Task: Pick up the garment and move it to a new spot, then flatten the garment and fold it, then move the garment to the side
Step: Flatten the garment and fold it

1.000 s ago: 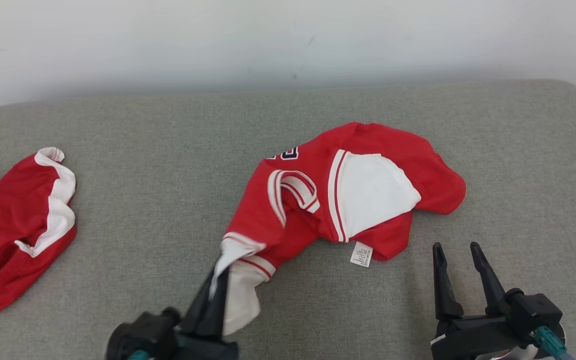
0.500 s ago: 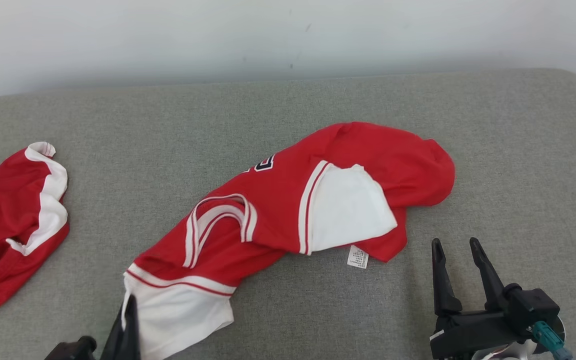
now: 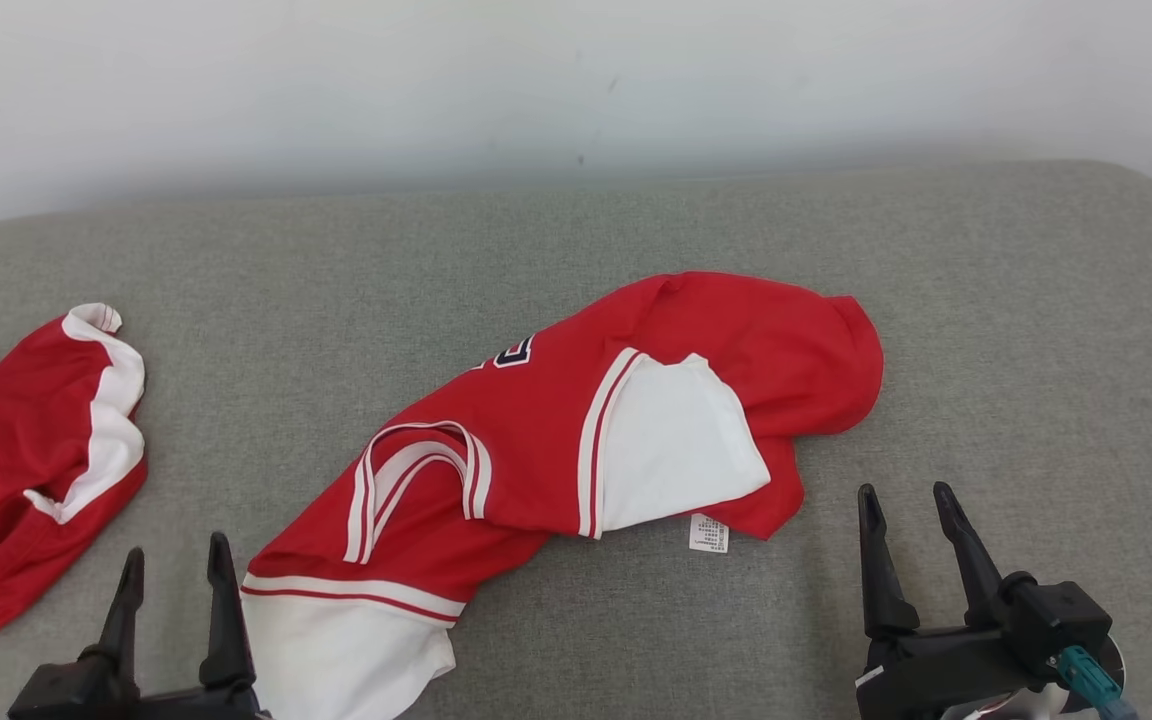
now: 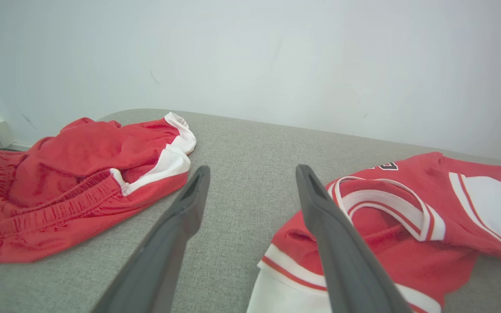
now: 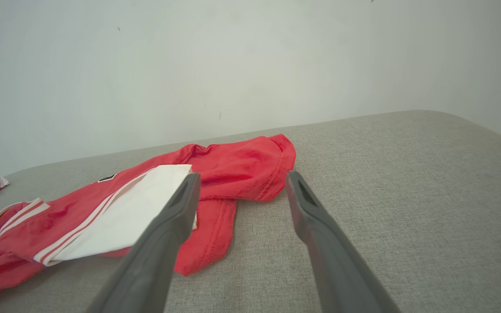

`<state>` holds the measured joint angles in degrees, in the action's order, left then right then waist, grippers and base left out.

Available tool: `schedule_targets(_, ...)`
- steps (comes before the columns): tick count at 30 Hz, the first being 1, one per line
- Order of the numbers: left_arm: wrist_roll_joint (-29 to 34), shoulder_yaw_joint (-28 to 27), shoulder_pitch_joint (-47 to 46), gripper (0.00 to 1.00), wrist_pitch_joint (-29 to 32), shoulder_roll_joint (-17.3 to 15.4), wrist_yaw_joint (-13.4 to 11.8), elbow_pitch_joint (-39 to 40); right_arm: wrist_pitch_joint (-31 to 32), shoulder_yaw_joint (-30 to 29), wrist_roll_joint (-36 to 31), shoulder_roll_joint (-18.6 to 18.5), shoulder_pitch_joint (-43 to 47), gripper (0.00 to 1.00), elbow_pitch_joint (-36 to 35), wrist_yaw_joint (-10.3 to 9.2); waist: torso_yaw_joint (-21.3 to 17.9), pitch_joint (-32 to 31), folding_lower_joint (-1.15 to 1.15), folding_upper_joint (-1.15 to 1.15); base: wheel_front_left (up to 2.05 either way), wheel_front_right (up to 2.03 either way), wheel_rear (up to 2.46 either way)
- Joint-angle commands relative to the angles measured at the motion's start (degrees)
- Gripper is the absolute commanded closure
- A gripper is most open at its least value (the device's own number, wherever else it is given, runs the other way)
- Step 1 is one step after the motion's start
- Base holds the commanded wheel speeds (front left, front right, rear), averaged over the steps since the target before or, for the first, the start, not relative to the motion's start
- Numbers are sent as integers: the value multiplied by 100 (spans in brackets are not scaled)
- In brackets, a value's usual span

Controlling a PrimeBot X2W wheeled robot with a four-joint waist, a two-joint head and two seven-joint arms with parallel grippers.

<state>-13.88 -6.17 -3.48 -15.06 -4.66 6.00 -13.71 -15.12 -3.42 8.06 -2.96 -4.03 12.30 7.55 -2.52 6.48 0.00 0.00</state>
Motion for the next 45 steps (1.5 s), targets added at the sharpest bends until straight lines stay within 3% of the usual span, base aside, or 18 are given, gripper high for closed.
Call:
schedule_targets(1, 97, -17, 30, 0, -17, 60, 33, 167, -4, 25, 42, 14, 50, 0, -1, -12, -20, -41, 0, 0, 0, 0, 0)
schedule_targets(9, 488, 656, -160, 0, -17, 120, 128, 350, -5, 119, 116, 14, 32, 0, -3, -12, -260, -44, 0, 0, 0, 0, 0)
schedule_targets(22, 310, 1750, -750, 0, -18, -149, 142, -770, -5, 131, 283, 16, -110, 0, -54, -12, -891, 362, 0, 0, 0, 0, 0)
schedule_targets(33, 302, 2153, -1152, 0, -18, -462, 141, -1544, -4, 104, 385, 17, -185, 0, -83, -13, -1156, 544, 0, 0, 0, 0, 0)
schedule_targets(45, 470, 1979, -1209, 0, -18, -394, 9, -1166, -5, 150, 414, 16, -142, 0, -78, -13, -1088, 490, 0, 0, 0, 0, 0)
